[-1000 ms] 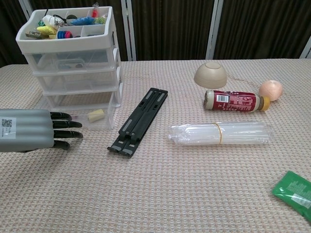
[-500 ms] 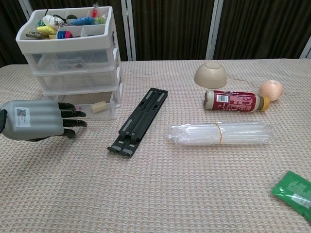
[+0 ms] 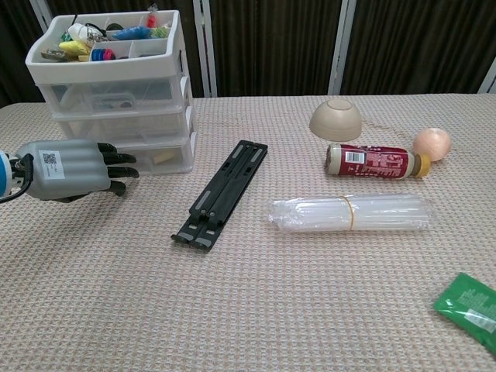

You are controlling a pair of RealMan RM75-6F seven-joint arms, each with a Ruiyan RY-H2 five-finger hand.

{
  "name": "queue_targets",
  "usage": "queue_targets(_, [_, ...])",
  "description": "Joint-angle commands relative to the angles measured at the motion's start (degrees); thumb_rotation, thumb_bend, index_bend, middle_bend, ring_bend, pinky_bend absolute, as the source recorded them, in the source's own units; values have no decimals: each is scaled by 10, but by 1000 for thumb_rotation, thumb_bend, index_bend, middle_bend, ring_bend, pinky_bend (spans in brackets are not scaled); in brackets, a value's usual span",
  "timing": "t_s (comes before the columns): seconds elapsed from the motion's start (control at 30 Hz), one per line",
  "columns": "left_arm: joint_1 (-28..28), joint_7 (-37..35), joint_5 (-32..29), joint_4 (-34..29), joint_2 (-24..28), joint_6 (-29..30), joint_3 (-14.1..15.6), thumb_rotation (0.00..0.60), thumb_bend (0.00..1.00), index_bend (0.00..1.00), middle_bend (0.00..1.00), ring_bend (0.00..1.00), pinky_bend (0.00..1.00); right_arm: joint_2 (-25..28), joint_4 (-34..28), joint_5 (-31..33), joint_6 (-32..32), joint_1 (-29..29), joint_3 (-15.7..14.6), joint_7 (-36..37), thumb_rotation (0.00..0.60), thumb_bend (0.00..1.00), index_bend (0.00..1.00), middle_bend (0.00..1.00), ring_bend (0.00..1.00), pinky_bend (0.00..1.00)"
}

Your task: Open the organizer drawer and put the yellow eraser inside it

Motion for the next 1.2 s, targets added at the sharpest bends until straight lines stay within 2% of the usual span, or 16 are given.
queue_targets(0.03, [1,4,-15,9,-6,-6,-8,600,1000,260,75,0,122,0,0,0,0,0,0,0,600,62,108,0,0,0])
queue_targets(0.23, [10,2,-16,-17,9,10,-1,600,1000,256,73,0,122,1,1,1,0,0,0,1,600,61,108,0,0,0])
queue_targets(0.53, [74,-37,7,-147,86,140,24,600,976,229,66,0,119,1,2,-3,1,-1,-1,0,600,61,109,0,0,0])
queue_targets(0.63, [111,-49,8,-187,105,219,19,600,843,217,60,0,112,1,1,-4,3,-1,-1,-1,600,61,108,0,0,0])
queue_targets(0.67, [145,-57,2,-213,113,277,15,600,783,213,56,0,106,1,1,-4,3,-1,-2,-2,600,62,108,0,0,0])
queue_targets(0.83, [228,-75,-32,-280,132,402,3,600,538,177,10,0,68,1,-2,-3,0,-1,-3,-1,600,61,109,0,0,0])
queue_targets(1.0, [296,-116,-78,-341,152,465,4,600,259,16,0,0,8,1,-3,-4,-1,0,-3,-3,600,61,109,0,0,0])
queue_targets(1.07, [319,-139,-93,-364,163,478,9,600,175,0,0,0,0,-1,-3,-4,-2,1,-3,-4,600,61,109,0,0,0])
queue_targets(1.2, [354,-165,-91,-370,178,507,18,600,126,0,0,0,0,-3,-3,-5,-3,2,-2,-6,600,61,108,0,0,0])
